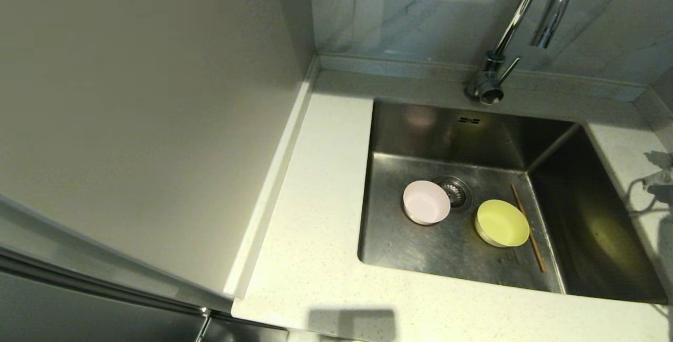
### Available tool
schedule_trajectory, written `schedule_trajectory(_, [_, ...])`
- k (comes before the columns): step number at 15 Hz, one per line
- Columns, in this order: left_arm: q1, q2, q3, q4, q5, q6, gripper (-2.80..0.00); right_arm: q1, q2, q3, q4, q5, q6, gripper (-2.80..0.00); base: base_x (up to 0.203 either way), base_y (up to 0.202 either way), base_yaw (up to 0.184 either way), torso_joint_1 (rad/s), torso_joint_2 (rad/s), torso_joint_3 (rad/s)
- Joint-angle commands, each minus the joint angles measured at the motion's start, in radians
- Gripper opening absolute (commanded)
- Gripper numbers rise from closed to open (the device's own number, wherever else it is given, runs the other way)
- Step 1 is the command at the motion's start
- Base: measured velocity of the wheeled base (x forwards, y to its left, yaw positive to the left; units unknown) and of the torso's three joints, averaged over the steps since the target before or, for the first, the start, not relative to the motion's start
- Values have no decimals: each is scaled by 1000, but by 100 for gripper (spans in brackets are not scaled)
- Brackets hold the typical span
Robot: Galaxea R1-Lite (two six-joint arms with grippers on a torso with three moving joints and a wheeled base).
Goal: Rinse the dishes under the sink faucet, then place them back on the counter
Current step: Turn on the faucet
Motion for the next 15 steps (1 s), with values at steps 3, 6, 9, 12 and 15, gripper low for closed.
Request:
schedule_trajectory(3, [0, -3, 0, 0, 0, 0, -280, 2, -4, 5, 66, 2, -4, 0, 0, 0, 0, 0, 0, 0])
schedule_trajectory(6, [0, -3, 0, 0, 0, 0, -280, 3, -22, 5, 127, 2, -7, 0, 0, 0, 0, 0, 0, 0])
schedule_trajectory(9, [0, -3, 0, 0, 0, 0, -280, 5, -41, 4, 192, 2, -33, 0, 0, 0, 0, 0, 0, 0])
schedule_trajectory(12, [0, -3, 0, 1, 0, 0, -280, 16, -59, 5, 282, 4, -53, 0, 0, 0, 0, 0, 0, 0])
schedule_trajectory(15, [0, -3, 0, 0, 0, 0, -280, 26, -77, 5, 348, 9, -55, 0, 0, 0, 0, 0, 0, 0])
